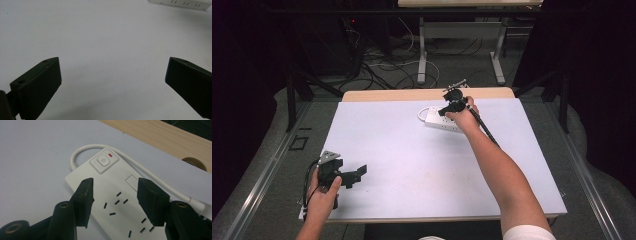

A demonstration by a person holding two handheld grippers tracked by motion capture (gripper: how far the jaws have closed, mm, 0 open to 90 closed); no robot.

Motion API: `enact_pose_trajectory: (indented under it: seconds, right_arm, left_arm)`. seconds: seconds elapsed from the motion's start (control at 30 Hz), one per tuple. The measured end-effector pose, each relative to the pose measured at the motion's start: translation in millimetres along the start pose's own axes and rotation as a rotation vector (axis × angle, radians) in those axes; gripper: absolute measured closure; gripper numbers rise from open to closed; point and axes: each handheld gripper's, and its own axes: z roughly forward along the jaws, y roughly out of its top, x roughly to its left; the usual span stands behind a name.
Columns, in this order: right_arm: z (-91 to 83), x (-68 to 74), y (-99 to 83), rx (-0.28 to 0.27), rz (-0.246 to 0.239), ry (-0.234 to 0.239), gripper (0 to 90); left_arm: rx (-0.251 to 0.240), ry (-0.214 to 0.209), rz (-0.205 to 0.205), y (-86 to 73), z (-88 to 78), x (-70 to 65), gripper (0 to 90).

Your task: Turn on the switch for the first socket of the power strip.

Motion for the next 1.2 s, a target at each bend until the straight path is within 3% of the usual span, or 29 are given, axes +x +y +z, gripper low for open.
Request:
enact_pose_trajectory:
  seconds: [0.23, 0.33, 0.47, 0.6, 0.77, 1.03, 1.13, 1.2]
  right_arm:
    - [-9.2, 8.0, 1.1, 0.017, -0.004, 0.016, 41.6]
    - [-13.7, 11.6, 1.4, -0.009, -0.023, 0.019, 38.9]
    - [-23.1, 17.2, 1.7, 0.006, -0.06, 0.014, 37.2]
    - [-32.2, 24.2, 1.6, 0.01, -0.051, 0.027, 36.3]
    - [-43.2, 32.5, 0.2, 0.031, -0.086, 0.021, 35.4]
    - [-58.9, 44.1, -3.8, 0.096, -0.082, -0.007, 33.9]
    - [-64.9, 44.7, -7.7, 0.058, -0.072, 0.0, 33.0]
    - [-69.2, 44.2, -9.5, 0.066, -0.067, 0.003, 31.8]
  left_arm:
    - [-0.003, 0.001, 0.004, -0.1, 1.4, -1.7, 0.3]
    - [0.001, -0.002, 0.005, 0.0, 1.2, -1.4, 0.3]
    - [0.005, -0.003, -0.002, 0.2, 0.5, -1.2, 0.3]
    - [0.008, -0.001, 0.005, 0.4, 0.4, -1.2, 0.3]
    - [-0.003, 0.0, 0.006, 0.1, 1.6, -1.7, 0.3]
    - [0.0, 0.001, 0.009, 0.4, 1.8, -2.9, 0.3]
    - [-0.002, 0.0, 0.006, 0.5, 1.9, -3.5, 0.3]
    - [0.005, -0.003, 0.009, 0.9, 1.5, -3.4, 0.4]
